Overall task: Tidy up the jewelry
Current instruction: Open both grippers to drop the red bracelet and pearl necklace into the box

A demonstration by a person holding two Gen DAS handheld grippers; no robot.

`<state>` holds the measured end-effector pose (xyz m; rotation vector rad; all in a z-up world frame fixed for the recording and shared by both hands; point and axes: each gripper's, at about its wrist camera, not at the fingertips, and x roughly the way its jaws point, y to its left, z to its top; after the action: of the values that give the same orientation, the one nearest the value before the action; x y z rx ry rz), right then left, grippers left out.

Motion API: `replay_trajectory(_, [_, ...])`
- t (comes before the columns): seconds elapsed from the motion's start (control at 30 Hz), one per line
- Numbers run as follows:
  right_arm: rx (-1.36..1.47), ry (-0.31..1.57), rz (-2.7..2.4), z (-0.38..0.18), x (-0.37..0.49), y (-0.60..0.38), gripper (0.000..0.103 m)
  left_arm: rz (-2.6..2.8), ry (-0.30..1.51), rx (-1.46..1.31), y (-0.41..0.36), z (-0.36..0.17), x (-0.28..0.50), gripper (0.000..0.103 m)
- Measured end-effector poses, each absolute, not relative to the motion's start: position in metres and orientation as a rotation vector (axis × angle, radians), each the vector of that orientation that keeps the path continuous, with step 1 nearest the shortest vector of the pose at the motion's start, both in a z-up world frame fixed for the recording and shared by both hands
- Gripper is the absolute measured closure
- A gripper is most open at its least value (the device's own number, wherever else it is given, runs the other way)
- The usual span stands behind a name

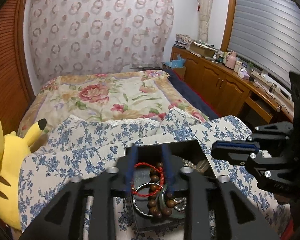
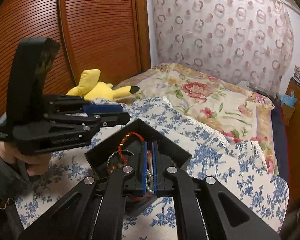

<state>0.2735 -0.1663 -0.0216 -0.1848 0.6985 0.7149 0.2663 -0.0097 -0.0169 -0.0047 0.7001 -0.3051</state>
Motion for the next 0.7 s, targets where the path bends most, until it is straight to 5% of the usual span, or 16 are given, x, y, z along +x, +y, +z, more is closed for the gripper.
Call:
replay_trajectory(0.2, [-0.161,0.701,0.685,-0.029,0.254,-0.182,0.083,-0.294,0.696,0.005,-0.004,-0.020,0.246,0.035])
replay_trajectory(0.37, [-0.147,0.715,0.647,-0.046,0.222,-0.202,0.074,-0.289,0.712,0.003,0.005,-0.031,0.216,0.018])
replay_trajectory(0.7, [-0.106,0.804,0.623,-0.089,0.179,-0.220,0.054,-0.310,0.816,0.049,0.003,-0.070,0.167,0.014])
